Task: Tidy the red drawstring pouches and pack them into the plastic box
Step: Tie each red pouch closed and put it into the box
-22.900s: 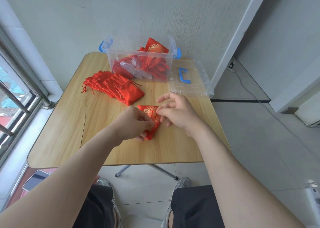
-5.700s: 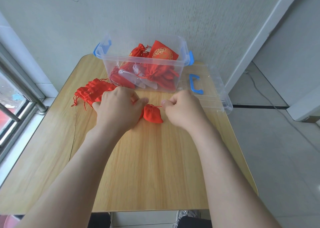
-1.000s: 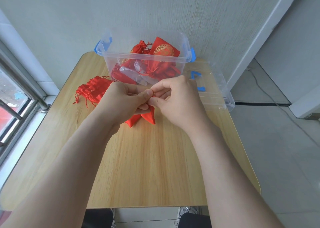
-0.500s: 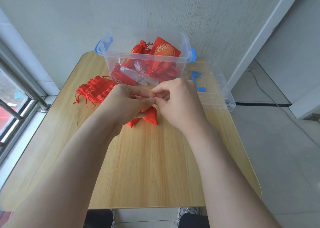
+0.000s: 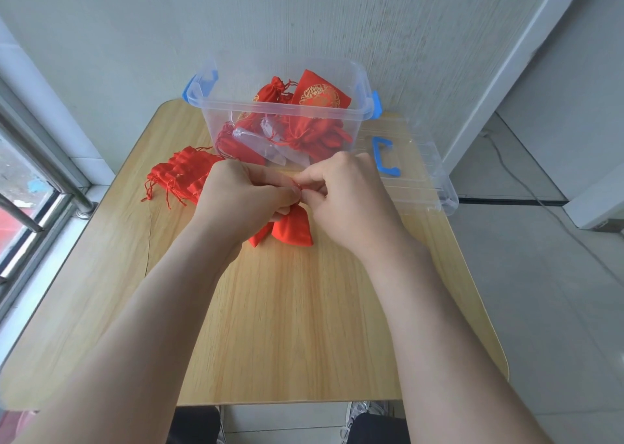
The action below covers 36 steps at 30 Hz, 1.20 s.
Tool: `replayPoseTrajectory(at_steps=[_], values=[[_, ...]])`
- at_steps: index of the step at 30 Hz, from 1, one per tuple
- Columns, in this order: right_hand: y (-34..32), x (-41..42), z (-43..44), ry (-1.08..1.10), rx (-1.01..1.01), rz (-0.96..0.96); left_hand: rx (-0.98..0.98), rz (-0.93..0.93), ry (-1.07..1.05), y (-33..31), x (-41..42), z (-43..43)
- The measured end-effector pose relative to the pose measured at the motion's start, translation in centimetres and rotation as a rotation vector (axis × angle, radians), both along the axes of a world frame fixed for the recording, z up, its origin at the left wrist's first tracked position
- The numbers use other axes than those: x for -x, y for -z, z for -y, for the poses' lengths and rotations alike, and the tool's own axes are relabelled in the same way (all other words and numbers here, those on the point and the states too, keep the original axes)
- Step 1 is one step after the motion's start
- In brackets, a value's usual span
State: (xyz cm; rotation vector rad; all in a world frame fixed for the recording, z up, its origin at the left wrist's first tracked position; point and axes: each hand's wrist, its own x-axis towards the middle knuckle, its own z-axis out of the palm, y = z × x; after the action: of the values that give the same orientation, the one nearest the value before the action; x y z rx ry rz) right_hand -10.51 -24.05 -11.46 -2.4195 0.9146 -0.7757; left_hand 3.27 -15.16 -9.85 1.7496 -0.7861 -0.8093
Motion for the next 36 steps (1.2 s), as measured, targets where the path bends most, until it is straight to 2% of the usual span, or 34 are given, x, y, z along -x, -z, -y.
replayPoseTrajectory(at_steps=[5, 13, 19, 27, 36], values=[[0.0, -0.2, -0.2, -0.025, 0.085, -0.104, -0.01, 0.013, -0.016, 0.2, -0.4, 0.1], [-0.5, 0.2, -0.5, 0.072, 0.012, -0.138, 0.012, 0.446, 0.177, 0.3, -0.2, -0.2], [-0.8, 0.3, -0.6, 0.088, -0.011, -0.141, 0.093, 0.687, 0.147, 0.3, 0.2, -0.1], [-0.7, 0.2, -0.6, 0.064, -0.016, -0.003, 0.111, 0.688, 0.119, 0.7, -0.1, 0.2], [0.0, -0.1, -0.5, 0.037, -0.03, -0.024, 0.024, 0.719, 0.157, 1.7, -0.3, 0.7]])
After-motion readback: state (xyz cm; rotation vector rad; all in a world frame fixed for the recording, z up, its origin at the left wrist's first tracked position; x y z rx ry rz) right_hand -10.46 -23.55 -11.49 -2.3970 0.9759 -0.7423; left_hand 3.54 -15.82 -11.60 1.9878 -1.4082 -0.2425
